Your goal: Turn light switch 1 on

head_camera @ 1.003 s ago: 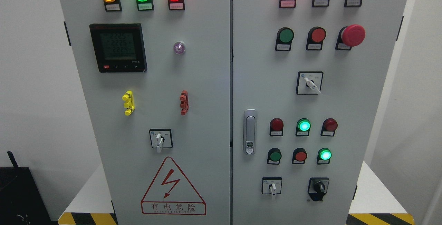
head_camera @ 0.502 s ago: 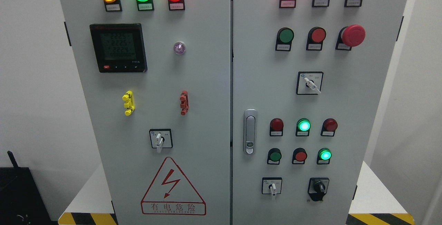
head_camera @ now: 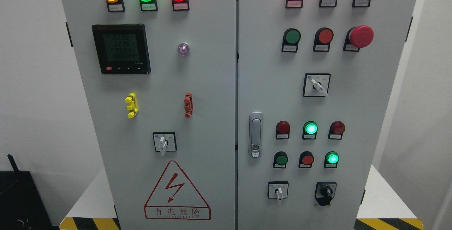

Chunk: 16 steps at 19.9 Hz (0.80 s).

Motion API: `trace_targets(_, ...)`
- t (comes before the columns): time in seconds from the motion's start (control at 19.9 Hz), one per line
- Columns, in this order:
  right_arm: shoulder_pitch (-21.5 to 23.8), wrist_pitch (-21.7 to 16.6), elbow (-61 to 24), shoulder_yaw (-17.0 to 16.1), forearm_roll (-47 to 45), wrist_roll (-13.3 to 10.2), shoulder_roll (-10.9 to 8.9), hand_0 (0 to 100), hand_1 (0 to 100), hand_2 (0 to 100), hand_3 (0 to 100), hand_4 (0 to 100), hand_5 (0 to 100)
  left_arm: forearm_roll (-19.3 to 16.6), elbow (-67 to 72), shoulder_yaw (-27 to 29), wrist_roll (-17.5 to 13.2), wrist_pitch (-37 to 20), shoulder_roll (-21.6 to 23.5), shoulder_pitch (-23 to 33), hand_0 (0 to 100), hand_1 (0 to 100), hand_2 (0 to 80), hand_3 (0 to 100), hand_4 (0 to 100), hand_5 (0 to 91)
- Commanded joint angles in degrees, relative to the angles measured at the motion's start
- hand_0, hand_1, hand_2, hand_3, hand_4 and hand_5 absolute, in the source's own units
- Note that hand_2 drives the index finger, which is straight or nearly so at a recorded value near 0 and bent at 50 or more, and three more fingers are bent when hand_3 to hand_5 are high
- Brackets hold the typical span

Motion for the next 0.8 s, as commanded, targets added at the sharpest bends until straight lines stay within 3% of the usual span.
trace_targets(0.0, 0.02, 0.03, 0.00, -0.09, 0.00, -0.04, 0.00, 31, 0, 0, 0, 0, 0, -0.26, -32.66, 5.47, -0.31, -4.43, 3.02, 3.84, 36, 26, 0.0, 24, 35, 0.5)
trace_targets(0.1, 0.02, 0.03, 0.00, 0.00, 0.00, -0.04, 0.00, 31, 0, 0, 0, 0, 0, -0.09, -33.98, 6.88, -0.31, -6.29, 2.58, 3.05, 38, 31, 1.1, 31, 50, 19.5)
trace_targets(0.15, -0.07, 0.03, 0.00, 0.00, 0.00, -0.04, 0.00, 31, 0, 0, 0, 0, 0, 0.44, -35.38, 7.41, -0.22, -6.30, 2.41, 2.61, 39, 32, 2.6, 34, 53, 21.9)
trace_targets(0.25, 0.02, 0.03, 0.00, 0.00, 0.00, -0.04, 0.00, 31, 0, 0, 0, 0, 0, 2.63, -38.98, 7.59, -0.13, -6.39, 2.32, 2.34, 41, 37, 12.5, 44, 63, 35.7)
trace_targets(0.75, 0.02, 0.03, 0.00, 0.00, 0.00, -0.04, 0.00, 31, 0, 0, 0, 0, 0, 3.16, -52.26, 9.79, -0.04, -6.21, 1.97, 1.47, 44, 43, 18.7, 49, 70, 47.3)
